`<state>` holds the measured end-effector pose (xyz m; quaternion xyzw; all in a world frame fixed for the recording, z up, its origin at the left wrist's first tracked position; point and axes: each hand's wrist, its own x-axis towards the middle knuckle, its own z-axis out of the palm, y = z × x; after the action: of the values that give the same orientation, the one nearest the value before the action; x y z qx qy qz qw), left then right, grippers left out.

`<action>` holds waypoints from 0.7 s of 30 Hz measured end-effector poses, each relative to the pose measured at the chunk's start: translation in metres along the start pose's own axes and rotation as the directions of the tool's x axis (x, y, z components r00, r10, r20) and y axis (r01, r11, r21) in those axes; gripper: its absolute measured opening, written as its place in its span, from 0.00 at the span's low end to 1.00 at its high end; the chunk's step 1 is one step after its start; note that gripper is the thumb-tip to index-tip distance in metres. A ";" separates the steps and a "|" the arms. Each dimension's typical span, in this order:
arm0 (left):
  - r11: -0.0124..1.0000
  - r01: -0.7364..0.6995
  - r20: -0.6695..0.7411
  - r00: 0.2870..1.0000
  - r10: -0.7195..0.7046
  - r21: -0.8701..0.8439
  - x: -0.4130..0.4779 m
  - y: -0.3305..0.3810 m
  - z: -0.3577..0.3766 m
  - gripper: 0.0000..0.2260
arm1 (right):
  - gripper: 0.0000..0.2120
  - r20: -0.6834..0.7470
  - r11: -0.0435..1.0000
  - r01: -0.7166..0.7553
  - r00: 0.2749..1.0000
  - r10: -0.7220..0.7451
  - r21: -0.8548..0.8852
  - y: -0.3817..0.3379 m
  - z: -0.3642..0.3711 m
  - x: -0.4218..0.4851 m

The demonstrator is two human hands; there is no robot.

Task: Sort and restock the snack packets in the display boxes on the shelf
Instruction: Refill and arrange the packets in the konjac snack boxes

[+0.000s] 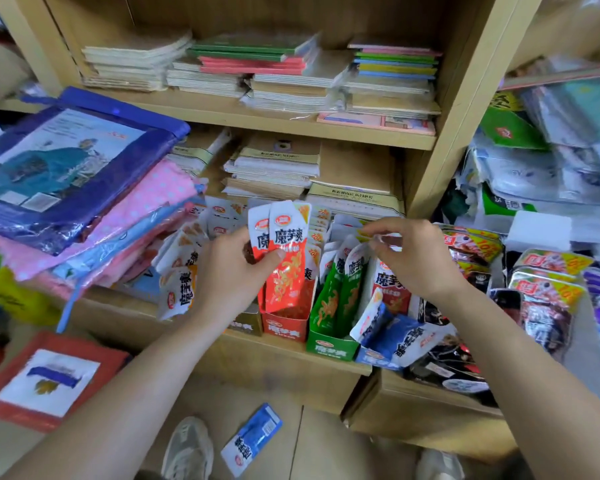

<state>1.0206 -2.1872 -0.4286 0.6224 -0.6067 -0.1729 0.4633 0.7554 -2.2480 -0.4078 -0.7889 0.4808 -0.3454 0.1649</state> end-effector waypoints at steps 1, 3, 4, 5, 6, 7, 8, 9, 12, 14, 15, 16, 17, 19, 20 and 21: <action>0.998 -0.013 0.029 1.000 0.011 0.059 -0.002 0.003 0.004 0.15 | 0.11 -0.014 1.000 -0.014 1.000 0.014 -0.012 0.002 -0.004 0.000; 0.984 -0.025 0.081 0.997 0.010 0.176 -0.003 0.009 0.009 0.16 | 0.12 -0.059 0.997 -0.034 0.998 0.030 -0.064 0.007 -0.016 -0.001; 0.973 -0.027 0.107 0.994 0.002 0.229 -0.003 0.011 0.011 0.16 | 0.11 -0.071 0.994 -0.027 0.997 0.019 -0.107 0.011 -0.022 -0.001; 0.962 -0.027 0.130 0.992 -0.008 0.270 -0.002 0.012 0.011 0.16 | 0.10 -0.063 0.987 -0.011 0.998 0.001 -0.159 0.015 -0.029 -0.003; 0.956 -0.027 0.142 0.990 -0.015 0.291 -0.001 0.012 0.011 0.15 | 0.08 -0.036 0.977 0.005 0.999 -0.013 -0.215 0.021 -0.033 -0.005; 0.957 -0.021 0.138 0.990 -0.020 0.290 0.000 0.011 0.012 0.14 | 0.08 0.000 0.961 0.011 1.000 -0.012 -0.276 0.026 -0.037 -0.007; 0.961 -0.015 0.115 0.993 -0.017 0.277 0.001 0.010 0.012 0.13 | 0.10 0.041 0.942 0.012 0.999 0.002 -0.335 0.031 -0.038 -0.010; 0.966 -0.007 0.076 0.997 -0.013 0.258 0.002 0.009 0.013 0.13 | 0.12 0.082 0.919 0.010 0.996 0.024 -0.394 0.035 -0.037 -0.013; 0.976 0.009 -0.037 0.999 -0.001 0.216 0.005 0.007 0.014 0.14 | 0.21 0.152 0.861 -0.010 0.983 0.102 -0.509 0.036 -0.031 -0.020; 0.979 0.016 -0.033 0.999 -0.009 0.204 0.008 0.004 0.012 0.15 | 0.24 0.157 0.830 -0.005 0.981 0.112 -0.558 0.033 -0.026 -0.021; 0.980 0.018 -0.007 1.000 -0.017 0.199 0.009 0.003 0.010 0.16 | 0.23 0.147 0.819 0.005 0.984 0.097 -0.574 0.032 -0.023 -0.021; 0.981 0.023 0.027 0.999 -0.028 0.193 0.008 0.002 0.009 0.15 | 0.21 0.127 0.814 0.020 0.990 0.066 -0.581 0.033 -0.021 -0.020; 0.981 0.029 0.063 0.997 -0.042 0.192 0.007 0.002 0.008 0.15 | 0.18 0.096 0.812 0.038 0.995 0.022 -0.582 0.034 -0.019 -0.020; 0.974 0.030 0.126 0.990 -0.060 0.225 0.004 0.004 0.008 0.13 | 0.13 0.038 0.829 0.060 0.998 -0.047 -0.556 0.036 -0.017 -0.020; 0.968 0.020 0.156 0.986 -0.060 0.249 0.002 0.005 0.009 0.12 | 0.12 0.017 0.842 0.065 0.998 -0.066 -0.535 0.035 -0.018 -0.020; 0.963 0.007 0.181 0.982 -0.057 0.270 0.002 0.006 0.009 0.11 | 0.11 -0.003 0.857 0.065 0.997 -0.077 -0.512 0.034 -0.020 -0.020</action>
<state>1.0102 -2.1911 -0.4284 0.6700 -0.6552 -0.1545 0.3128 0.7130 -2.2453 -0.4217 -0.8175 0.5276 -0.2205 -0.0686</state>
